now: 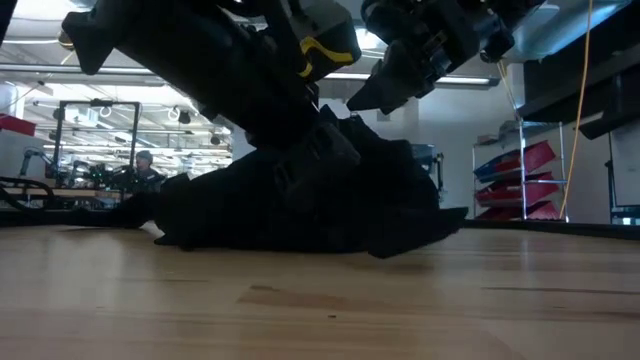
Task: Unpack backpack
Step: Close the black backpack
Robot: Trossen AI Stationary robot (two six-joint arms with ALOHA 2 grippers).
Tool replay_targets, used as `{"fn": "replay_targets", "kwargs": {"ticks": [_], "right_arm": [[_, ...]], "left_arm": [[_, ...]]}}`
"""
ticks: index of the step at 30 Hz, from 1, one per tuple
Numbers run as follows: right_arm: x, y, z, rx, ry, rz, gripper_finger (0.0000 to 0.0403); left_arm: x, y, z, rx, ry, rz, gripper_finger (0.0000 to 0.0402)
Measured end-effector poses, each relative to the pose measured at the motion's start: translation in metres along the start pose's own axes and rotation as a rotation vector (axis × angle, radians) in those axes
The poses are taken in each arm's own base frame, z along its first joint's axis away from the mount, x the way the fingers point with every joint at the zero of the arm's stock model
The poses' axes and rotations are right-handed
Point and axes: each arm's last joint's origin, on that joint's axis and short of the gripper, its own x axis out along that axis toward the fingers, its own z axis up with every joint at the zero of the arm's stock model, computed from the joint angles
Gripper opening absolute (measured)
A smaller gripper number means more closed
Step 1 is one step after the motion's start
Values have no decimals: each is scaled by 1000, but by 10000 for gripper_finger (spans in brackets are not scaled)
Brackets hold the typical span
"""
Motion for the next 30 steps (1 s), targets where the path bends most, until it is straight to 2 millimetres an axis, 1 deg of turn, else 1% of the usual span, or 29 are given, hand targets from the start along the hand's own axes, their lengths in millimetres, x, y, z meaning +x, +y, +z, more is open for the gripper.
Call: {"fn": "replay_targets", "kwargs": {"ticks": [3,7,9,12,16,17,19,20,22,23,25,27,30], "right_arm": [[0,0,0,0,-1,6,0],[0,0,2,-19,-22,6,0],[0,1,4,-38,-39,14,0],[0,2,7,-71,-45,33,0],[-2,2,14,-112,-47,28,0],[-2,1,16,-126,-46,5,0],[-5,-5,25,-165,-60,-105,0],[-8,-7,27,-178,-45,-164,0],[-9,-12,23,-196,14,-257,1],[-8,-15,20,-202,39,-273,1],[-9,-19,16,-181,71,-249,0],[-12,-23,15,-125,75,-206,0],[-11,-17,8,-46,122,-94,1]], "left_arm": [[-3,0,2,-1,-8,-14,4],[-18,4,15,12,-45,-77,2],[-26,4,23,27,-70,-127,2],[-35,2,34,49,-109,-246,1],[-41,0,39,45,-124,-317,1],[-42,0,39,48,-124,-326,1],[-45,-4,38,52,-132,-381,0],[-46,-5,37,56,-132,-398,0],[-48,-6,38,49,-139,-420,0],[-50,-6,39,44,-145,-425,0],[-52,-7,39,59,-152,-425,0],[-52,-7,39,68,-151,-416,0],[-52,-6,39,69,-150,-404,0]]}}
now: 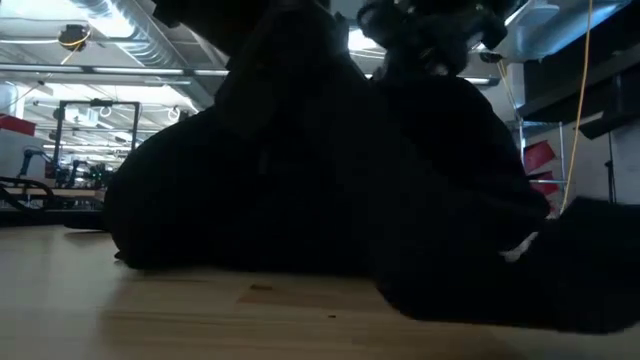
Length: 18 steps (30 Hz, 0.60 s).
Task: Unpack backpack
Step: Close the black backpack
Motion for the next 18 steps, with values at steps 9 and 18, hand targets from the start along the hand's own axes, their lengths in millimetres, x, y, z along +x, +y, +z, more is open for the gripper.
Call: {"fn": "replay_targets", "kwargs": {"ticks": [9,18], "right_arm": [[5,40,7,83,-9,201,105],[6,36,-3,375,85,108,322]], "left_arm": [[0,2,0,-2,8,36,0],[1,2,-1,37,15,54,0]]}}
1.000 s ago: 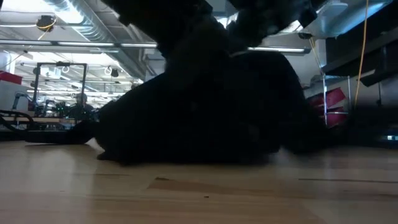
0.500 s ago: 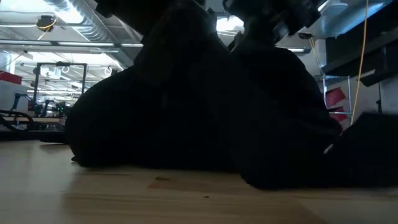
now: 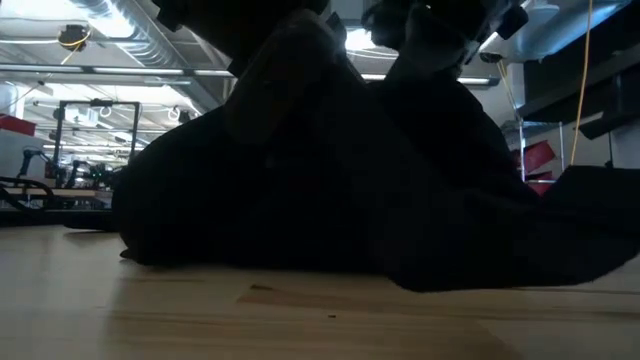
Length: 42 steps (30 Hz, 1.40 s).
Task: Unpack backpack
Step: Close the black backpack
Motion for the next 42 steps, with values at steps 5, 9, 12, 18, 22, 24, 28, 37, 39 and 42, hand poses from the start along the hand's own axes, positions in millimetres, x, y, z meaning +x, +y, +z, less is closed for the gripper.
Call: {"fn": "replay_targets", "kwargs": {"ticks": [5,9,12,18,22,24,28,37,39,42], "right_arm": [[11,-2,-6,110,59,39,349],[20,-3,-7,161,73,79,328],[22,-3,-7,173,71,93,305],[22,-1,-6,177,80,165,256],[22,2,-6,175,93,200,214],[22,4,-7,169,97,207,190],[23,6,-8,164,99,208,149],[23,6,-8,137,98,211,72],[23,6,-8,131,93,195,34],[23,4,-7,96,79,158,7]], "left_arm": [[1,1,0,10,4,4,0],[2,2,-1,19,13,6,0],[2,2,-2,16,14,7,0],[3,3,-2,13,17,10,0],[5,4,-2,12,22,14,0],[5,4,-3,9,23,14,0],[6,5,-3,7,23,15,0],[6,5,-3,4,24,15,0],[6,5,-3,5,24,15,0],[6,4,-3,8,23,7,0]]}}
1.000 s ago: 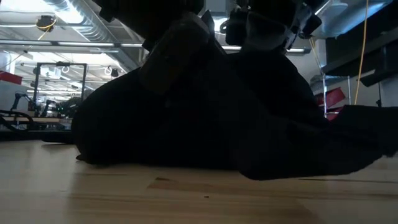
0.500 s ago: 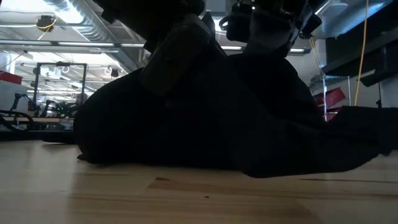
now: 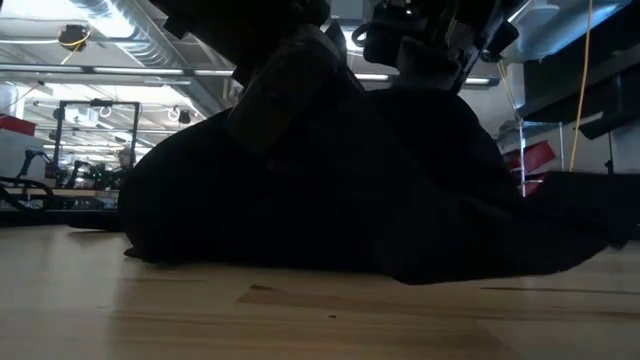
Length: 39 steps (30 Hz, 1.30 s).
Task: Unpack backpack
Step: Close the black backpack
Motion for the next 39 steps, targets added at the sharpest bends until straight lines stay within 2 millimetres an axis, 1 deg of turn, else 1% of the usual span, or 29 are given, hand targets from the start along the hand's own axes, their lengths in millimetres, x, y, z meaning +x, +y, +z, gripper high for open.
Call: {"fn": "replay_targets", "kwargs": {"ticks": [3,8,11,14,18,21,27,30,36,39], "right_arm": [[-2,-4,1,-30,-7,-22,1],[-2,-5,-1,-50,14,-35,0],[0,-1,-6,-66,48,-44,0],[1,4,-12,-75,110,20,0],[4,11,-16,-85,130,-11,2],[7,13,-18,-107,118,-70,21],[9,15,-17,-141,99,-82,95],[9,15,-16,-143,90,-81,117],[9,15,-14,-142,75,-79,122],[9,15,-13,-127,63,-77,107]], "left_arm": [[0,-1,0,-2,-5,-14,0],[-3,-3,1,1,-11,-20,0],[-3,-3,1,1,-11,-21,0],[-3,-3,1,2,-12,-27,0],[-3,-3,1,0,-16,-34,0],[-3,-3,1,-3,-16,-32,0],[-4,-4,2,-7,-19,-28,0],[-4,-4,2,-6,-19,-28,0],[-4,-4,2,-10,-20,-28,0],[-4,-4,2,-11,-20,-27,0]]}}
